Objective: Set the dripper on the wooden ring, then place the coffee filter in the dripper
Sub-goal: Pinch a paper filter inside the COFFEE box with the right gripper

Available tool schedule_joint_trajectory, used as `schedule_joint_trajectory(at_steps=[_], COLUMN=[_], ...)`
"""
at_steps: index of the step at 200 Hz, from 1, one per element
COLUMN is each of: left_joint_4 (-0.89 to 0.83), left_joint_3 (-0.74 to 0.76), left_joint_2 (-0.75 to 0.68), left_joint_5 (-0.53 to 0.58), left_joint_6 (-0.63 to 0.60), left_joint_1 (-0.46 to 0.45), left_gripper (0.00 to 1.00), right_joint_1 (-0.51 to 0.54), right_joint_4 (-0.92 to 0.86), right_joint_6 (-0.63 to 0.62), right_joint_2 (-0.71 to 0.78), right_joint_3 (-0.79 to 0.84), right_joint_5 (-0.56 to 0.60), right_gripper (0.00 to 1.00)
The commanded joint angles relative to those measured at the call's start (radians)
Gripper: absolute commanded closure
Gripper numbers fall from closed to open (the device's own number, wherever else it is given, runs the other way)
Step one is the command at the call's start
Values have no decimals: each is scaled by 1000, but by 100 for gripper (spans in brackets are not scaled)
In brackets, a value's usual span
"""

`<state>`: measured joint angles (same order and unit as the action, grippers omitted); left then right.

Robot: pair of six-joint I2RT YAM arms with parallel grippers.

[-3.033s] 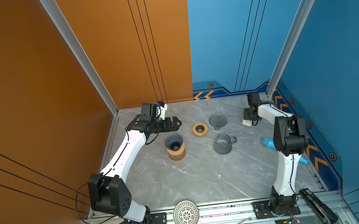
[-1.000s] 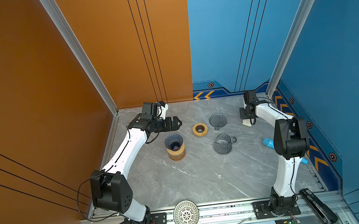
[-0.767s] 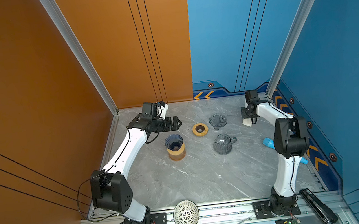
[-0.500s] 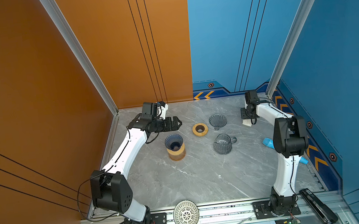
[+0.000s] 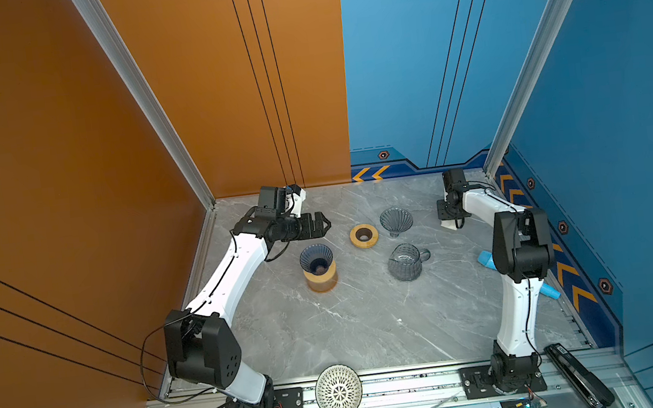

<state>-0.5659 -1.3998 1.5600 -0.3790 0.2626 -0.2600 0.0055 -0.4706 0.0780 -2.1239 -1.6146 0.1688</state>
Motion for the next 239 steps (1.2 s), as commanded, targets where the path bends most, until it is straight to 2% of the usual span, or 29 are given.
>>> schedule_joint_trajectory(at_steps=[1, 89, 121, 158, 239], left_joint_4=[-22, -37, -40, -40, -41], left_joint_3=[-10, -7, -7, -8, -11], left_joint_2=[-11, -10, -17, -24, -16], left_joint_5=[-13, -14, -7, -4, -4], left_joint_6=[-2, 1, 1, 1, 1], left_joint_1=[5, 3, 3, 3, -5], left_gripper=[2, 2, 2, 2, 2], right_joint_1=[-4, -4, -1, 4, 19], right_joint_4=[-5, 57, 77, 124, 96], right_joint_6=[10, 26, 22, 23, 65], right_joint_2=[-25, -49, -36, 28, 141], right_joint_3=[-26, -31, -19, 52, 149], right_joint_5=[45, 73, 73, 57, 24], right_gripper=[81, 89, 100, 100, 100])
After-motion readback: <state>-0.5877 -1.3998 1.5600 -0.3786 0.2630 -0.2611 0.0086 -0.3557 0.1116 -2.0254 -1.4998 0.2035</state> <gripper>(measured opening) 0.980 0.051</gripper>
